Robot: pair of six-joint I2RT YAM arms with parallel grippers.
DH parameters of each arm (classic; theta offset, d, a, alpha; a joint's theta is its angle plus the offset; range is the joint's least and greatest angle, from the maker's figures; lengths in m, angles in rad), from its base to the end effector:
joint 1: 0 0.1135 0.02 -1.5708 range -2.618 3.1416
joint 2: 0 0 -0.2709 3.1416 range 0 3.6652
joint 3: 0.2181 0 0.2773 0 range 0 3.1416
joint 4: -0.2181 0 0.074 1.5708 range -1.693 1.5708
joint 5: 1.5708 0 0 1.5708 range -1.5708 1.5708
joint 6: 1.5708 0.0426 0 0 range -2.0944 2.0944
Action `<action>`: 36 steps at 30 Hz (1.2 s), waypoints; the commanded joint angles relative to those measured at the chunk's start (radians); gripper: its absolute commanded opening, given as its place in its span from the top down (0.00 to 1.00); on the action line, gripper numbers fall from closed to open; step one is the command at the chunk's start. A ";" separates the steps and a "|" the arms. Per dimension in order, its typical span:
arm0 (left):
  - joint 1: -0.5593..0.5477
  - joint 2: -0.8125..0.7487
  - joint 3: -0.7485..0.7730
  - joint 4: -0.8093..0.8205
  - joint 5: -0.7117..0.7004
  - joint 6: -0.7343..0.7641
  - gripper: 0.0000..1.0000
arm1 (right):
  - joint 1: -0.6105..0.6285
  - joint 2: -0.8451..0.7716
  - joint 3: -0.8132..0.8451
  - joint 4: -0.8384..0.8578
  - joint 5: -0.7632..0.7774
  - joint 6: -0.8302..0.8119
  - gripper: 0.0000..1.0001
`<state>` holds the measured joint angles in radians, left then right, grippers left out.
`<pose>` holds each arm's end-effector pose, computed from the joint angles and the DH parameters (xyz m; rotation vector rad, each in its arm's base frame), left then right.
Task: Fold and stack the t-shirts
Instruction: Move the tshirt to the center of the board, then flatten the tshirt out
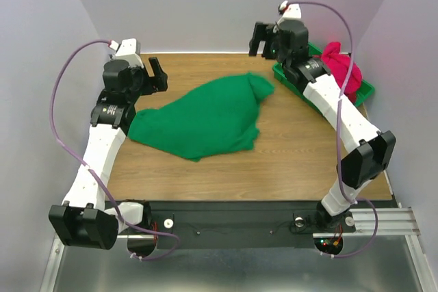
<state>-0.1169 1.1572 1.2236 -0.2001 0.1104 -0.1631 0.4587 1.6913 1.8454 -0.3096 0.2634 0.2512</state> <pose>0.2900 -0.0388 0.4239 0.0431 1.7123 -0.3024 0.3856 0.1781 0.4654 0.0157 1.7299 0.2975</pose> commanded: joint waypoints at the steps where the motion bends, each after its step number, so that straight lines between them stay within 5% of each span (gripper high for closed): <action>1: -0.004 -0.017 -0.048 -0.013 -0.089 -0.013 0.05 | 0.024 -0.056 -0.089 -0.009 -0.045 -0.041 0.00; 8: 0.028 0.061 -0.070 -0.131 -0.274 -0.090 0.01 | 0.257 -0.038 -0.290 -0.063 -0.286 -0.102 0.02; 17: 0.160 0.030 -0.166 -0.199 -0.333 -0.213 0.02 | 0.432 0.061 -0.305 -0.109 -0.478 -0.078 0.14; 24: 0.313 -0.011 -0.283 -0.179 -0.223 -0.239 0.02 | 0.494 0.079 -0.397 -0.143 -0.529 -0.110 0.24; 36: 0.349 -0.034 -0.355 -0.133 -0.170 -0.257 0.02 | 0.594 0.191 -0.400 -0.143 -0.526 -0.142 0.32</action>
<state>0.2222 1.1549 0.8879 -0.3748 -0.0792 -0.4023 1.0424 1.8580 1.4120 -0.4648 -0.2485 0.1303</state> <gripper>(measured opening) 0.985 0.687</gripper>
